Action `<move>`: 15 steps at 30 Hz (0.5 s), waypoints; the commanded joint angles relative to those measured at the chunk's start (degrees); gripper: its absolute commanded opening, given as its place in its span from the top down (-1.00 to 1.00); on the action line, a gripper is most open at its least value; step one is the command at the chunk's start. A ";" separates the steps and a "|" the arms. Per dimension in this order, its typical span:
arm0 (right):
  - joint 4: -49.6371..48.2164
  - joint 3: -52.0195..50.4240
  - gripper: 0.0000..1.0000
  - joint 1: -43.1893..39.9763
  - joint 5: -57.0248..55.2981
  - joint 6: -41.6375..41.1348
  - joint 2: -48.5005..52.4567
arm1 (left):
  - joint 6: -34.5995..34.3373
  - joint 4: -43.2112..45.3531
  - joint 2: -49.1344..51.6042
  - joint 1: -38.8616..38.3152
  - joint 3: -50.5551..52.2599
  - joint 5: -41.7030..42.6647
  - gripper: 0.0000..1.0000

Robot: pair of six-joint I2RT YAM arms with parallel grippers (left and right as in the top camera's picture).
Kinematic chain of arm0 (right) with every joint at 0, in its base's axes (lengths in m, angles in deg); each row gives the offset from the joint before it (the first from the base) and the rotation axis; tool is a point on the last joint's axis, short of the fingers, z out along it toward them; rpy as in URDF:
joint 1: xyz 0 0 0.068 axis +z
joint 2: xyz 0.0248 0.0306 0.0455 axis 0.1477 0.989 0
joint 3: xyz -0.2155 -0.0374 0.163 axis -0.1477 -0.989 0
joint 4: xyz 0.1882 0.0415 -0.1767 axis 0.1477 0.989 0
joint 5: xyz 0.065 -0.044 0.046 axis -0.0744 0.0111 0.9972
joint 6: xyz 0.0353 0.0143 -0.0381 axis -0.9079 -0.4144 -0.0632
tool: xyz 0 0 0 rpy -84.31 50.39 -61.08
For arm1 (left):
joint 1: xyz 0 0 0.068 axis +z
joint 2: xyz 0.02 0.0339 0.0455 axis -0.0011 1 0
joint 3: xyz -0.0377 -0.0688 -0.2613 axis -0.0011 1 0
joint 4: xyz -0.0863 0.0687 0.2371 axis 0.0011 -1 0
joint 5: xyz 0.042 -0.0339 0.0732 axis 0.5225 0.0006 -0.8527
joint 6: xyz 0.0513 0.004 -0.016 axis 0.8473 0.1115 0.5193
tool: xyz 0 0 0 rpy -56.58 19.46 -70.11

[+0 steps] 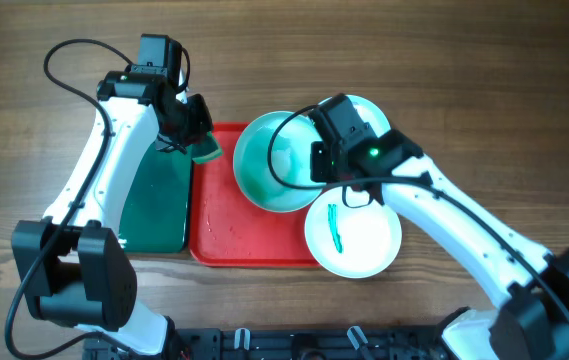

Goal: Clean dirty plates on tray and stack at the side
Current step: 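Lift the scrubbed plate with right gripper and tilt it to drain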

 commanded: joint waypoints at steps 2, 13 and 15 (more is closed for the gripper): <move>3.43 1.03 0.91 6.38 -23.80 1.07 -2.54 | -0.09 0.00 -1.22 0.39 -0.79 -0.57 0.92; 4.55 1.03 0.91 22.40 -54.25 4.50 -2.54 | -0.11 -0.20 -1.22 0.35 -0.79 -0.55 0.92; 4.52 1.03 0.91 22.71 -55.10 5.55 -2.54 | -0.11 -0.39 -1.22 0.35 -0.79 -0.57 0.92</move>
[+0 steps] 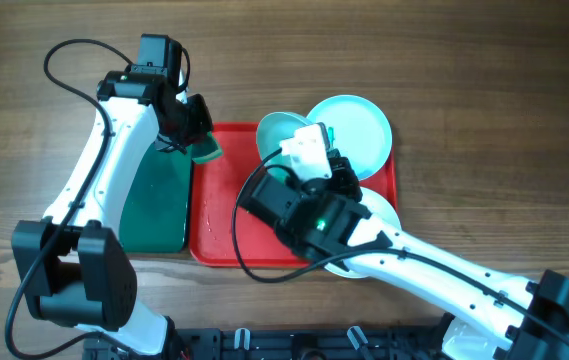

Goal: Clean dirty plates on tray and stack at the side
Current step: 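Lift the scrubbed plate with right gripper and tilt it to drain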

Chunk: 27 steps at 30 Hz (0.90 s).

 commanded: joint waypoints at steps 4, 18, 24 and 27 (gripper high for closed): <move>0.00 1.03 0.91 0.35 -5.42 2.25 -1.07 | -0.11 -0.33 -1.22 0.35 -0.79 -0.57 0.92; -3.32 1.03 0.92 0.35 -12.63 7.08 -1.07 | -0.09 -0.33 -1.22 0.35 -0.79 -0.57 0.92; -4.17 1.01 0.91 2.64 -2.05 7.13 -1.05 | -0.04 -1.01 -1.22 0.35 -0.79 -0.59 0.92; -1.88 1.03 0.92 2.82 -5.11 4.48 -1.07 | -0.04 -0.94 -1.22 0.35 -0.79 -0.59 0.92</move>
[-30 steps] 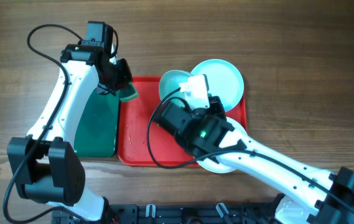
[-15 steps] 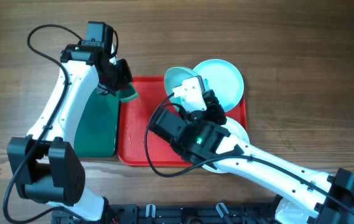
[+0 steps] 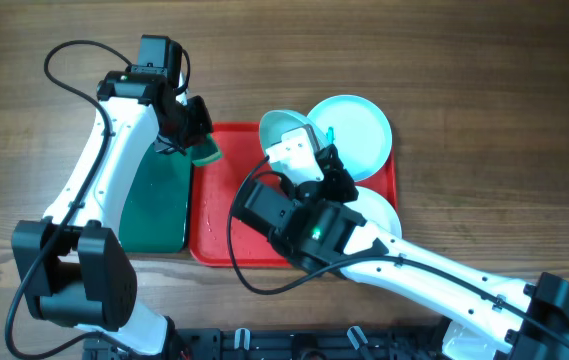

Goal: Clean dirty plates on tray and stack at the side
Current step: 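Lift the scrubbed plate with right gripper and tilt it to drain, then carry the plate right and set it on the table beside tray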

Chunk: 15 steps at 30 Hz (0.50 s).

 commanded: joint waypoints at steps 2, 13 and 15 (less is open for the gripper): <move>1.25 1.03 0.91 -0.02 -5.38 -1.46 -1.09 | -0.04 -0.04 -1.22 0.37 -0.79 -0.59 0.92; 1.90 1.03 0.92 -27.43 51.91 0.81 -12.15 | -0.11 -0.02 -1.22 0.37 -0.79 -0.55 0.92; 3.43 1.03 0.92 -39.36 58.80 0.90 -13.55 | -0.11 -0.04 -1.22 0.35 -0.79 -0.52 0.92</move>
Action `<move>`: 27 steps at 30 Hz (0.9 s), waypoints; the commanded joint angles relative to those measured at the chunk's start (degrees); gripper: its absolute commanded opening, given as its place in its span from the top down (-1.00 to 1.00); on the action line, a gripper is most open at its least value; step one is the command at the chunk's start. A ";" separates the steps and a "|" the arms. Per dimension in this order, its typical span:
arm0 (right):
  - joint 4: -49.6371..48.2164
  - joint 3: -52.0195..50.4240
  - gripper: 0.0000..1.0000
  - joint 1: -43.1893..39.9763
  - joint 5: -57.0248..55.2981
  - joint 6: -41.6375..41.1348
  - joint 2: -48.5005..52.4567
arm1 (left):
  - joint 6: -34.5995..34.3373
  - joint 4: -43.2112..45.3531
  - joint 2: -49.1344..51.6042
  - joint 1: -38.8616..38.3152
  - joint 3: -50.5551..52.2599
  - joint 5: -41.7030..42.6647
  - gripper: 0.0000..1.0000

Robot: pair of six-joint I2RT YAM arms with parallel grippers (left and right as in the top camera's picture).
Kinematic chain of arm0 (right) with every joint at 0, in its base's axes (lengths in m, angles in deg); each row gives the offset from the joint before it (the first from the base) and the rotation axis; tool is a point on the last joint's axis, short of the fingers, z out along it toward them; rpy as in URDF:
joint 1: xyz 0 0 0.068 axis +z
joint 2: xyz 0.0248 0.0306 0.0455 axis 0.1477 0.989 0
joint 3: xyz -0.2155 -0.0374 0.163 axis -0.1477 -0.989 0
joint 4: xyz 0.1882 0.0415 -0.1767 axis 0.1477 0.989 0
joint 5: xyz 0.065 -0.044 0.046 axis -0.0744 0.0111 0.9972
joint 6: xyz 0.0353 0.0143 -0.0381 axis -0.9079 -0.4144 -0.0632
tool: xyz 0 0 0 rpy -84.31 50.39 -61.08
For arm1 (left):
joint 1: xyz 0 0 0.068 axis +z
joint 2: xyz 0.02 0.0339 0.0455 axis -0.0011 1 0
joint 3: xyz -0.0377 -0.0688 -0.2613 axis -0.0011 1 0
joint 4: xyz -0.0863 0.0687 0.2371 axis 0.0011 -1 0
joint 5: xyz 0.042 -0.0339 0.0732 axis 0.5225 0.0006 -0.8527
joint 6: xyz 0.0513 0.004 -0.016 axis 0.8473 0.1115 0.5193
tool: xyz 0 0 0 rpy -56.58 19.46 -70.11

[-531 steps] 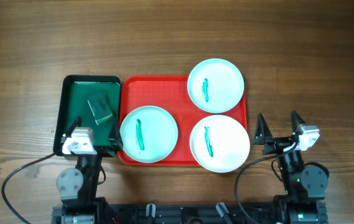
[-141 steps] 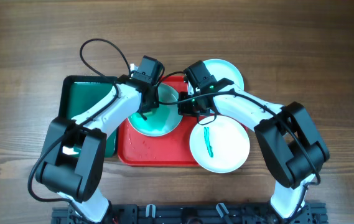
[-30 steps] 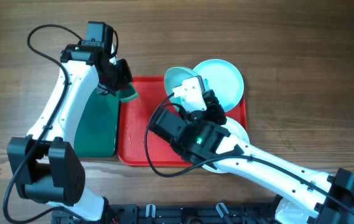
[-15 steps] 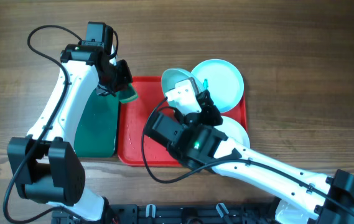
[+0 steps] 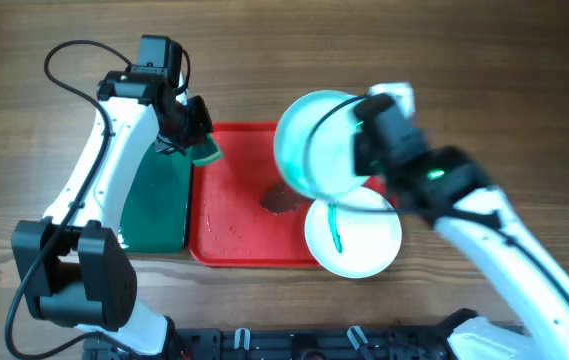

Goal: Clean dirty plates on tray and stack at the side
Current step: 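Carry the plate right and set it on the table beside tray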

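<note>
My right gripper (image 5: 362,140) is shut on the rim of a teal plate (image 5: 314,160), held raised above the upper right part of the red tray (image 5: 234,215); the plate casts a dark shadow on the tray. A white plate (image 5: 356,240) with a green smear lies over the tray's lower right corner. My left gripper (image 5: 196,140) is shut on a green sponge (image 5: 205,152) at the tray's upper left corner. Whatever lies under the raised plate is hidden.
A dark green mat (image 5: 156,205) lies on the wooden table (image 5: 484,60) just left of the tray, under my left arm. The right arm reaches in from the lower right, passing above the white plate's right side.
My right arm was over the tray's middle with the teal plate at the tray's top edge; now it stands further right with the plate raised and facing up. A second teal plate is covered.
First my right gripper held a teal plate over the tray's top, beside another teal plate. Then the arm stood over the tray's middle at two moments, the held plate at the top edge. Now the plate is raised at the upper right. The left gripper kept the sponge still throughout.
</note>
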 commanded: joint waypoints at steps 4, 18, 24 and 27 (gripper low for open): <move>3.39 0.00 0.92 -26.47 17.66 0.85 -1.55 | -0.11 -0.02 -1.22 -0.61 -0.79 -0.55 0.92; -8.07 -15.54 0.92 -55.39 17.22 -2.38 13.68 | -0.11 0.00 -1.22 -1.64 -0.79 -0.55 0.92; -6.64 -15.15 0.28 -55.36 19.61 0.55 14.80 | -0.11 0.00 -1.22 -1.64 -0.68 -0.55 0.92; 1.38 -9.38 0.16 -54.45 32.59 8.22 10.01 | -0.11 -0.02 -1.22 -1.64 -0.68 -0.55 0.92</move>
